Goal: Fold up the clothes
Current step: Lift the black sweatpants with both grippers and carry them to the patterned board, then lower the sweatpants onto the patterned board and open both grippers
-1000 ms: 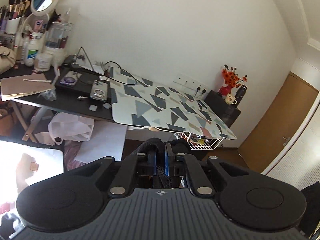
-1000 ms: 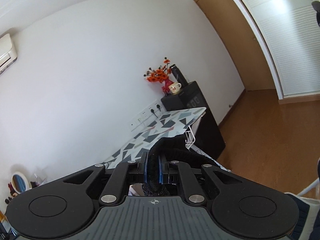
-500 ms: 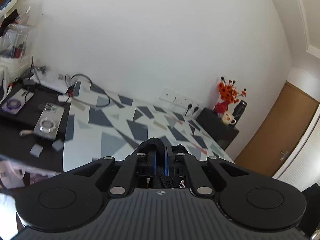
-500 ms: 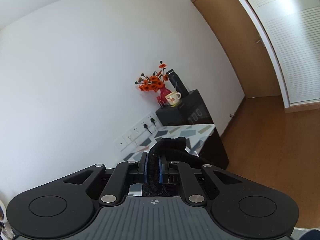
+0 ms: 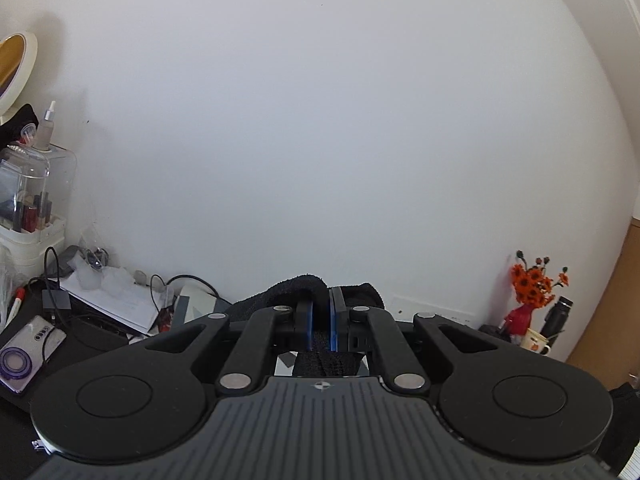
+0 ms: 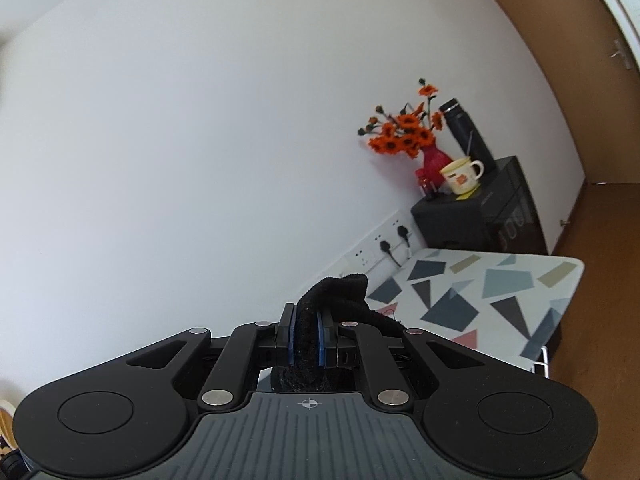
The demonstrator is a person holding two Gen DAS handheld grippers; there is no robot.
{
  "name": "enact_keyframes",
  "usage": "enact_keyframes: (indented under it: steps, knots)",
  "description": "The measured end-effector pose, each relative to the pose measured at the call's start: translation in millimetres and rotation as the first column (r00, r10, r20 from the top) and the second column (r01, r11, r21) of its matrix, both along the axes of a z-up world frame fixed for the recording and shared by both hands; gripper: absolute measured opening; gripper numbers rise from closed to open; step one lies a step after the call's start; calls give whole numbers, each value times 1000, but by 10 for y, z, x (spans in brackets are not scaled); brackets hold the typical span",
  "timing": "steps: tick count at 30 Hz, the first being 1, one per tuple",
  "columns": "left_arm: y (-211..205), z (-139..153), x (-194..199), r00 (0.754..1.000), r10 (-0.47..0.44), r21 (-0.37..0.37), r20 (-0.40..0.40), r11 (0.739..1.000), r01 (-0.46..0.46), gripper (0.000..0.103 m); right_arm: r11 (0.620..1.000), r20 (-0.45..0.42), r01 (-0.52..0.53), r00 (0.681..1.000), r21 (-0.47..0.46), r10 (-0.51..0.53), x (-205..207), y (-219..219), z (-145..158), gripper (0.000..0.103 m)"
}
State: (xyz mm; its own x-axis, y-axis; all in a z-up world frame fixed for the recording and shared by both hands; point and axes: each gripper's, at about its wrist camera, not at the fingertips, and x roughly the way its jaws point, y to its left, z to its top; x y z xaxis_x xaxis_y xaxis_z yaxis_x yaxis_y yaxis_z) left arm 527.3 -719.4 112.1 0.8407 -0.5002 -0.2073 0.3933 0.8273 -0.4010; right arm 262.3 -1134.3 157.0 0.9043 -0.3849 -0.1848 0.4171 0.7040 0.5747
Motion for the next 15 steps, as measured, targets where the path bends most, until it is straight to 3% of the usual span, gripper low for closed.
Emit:
enact_keyframes:
  steps: [4,8,13,15]
  knots:
    - [-270,-96,188,994,108,37,-31,994,-107,8,993,-19,-108,994,44,109,581,-631,-229,9]
    - [-642,-170,303,969,243,48,-36,969,-241,8,974,-46,-213,975,73,217,1127,-1339,-544,9]
    - [-1329,-271,450,917,375,83,-135,927,-367,7,958,-117,-262,954,118,275,1791,-2408,-845,9]
    - [-1621,-406,512,905,372,100,-205,928,-359,7,961,-164,-249,950,116,266,1962,-2850,-948,9]
